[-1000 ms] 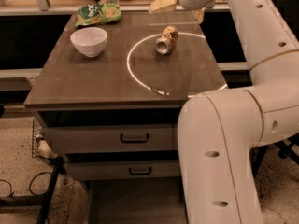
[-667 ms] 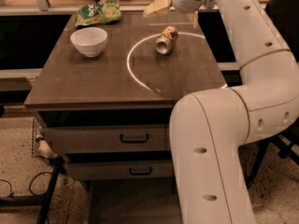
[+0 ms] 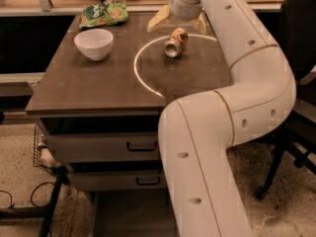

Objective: Place orange can upright

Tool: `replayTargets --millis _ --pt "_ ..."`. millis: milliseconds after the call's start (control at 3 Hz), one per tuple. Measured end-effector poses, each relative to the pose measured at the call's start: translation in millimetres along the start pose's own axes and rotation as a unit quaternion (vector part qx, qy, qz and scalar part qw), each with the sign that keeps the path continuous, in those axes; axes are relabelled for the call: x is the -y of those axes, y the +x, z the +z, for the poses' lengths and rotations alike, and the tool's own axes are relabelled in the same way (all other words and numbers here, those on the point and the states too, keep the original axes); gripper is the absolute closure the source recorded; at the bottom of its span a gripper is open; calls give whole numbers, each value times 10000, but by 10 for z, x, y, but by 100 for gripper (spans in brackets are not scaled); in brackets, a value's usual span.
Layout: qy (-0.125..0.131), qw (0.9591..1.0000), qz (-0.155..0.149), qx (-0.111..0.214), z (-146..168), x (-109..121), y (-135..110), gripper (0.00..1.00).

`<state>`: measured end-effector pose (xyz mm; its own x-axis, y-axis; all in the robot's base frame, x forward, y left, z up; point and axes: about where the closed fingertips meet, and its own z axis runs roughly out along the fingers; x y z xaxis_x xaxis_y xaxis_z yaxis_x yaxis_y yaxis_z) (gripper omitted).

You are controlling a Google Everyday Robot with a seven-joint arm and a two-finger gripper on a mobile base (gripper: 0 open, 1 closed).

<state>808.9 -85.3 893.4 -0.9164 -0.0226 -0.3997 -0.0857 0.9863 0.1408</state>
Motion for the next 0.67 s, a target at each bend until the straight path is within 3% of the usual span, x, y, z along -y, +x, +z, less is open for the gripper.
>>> replayTargets --millis 667 --pt "688 9963 18 -512 264 65 184 0"
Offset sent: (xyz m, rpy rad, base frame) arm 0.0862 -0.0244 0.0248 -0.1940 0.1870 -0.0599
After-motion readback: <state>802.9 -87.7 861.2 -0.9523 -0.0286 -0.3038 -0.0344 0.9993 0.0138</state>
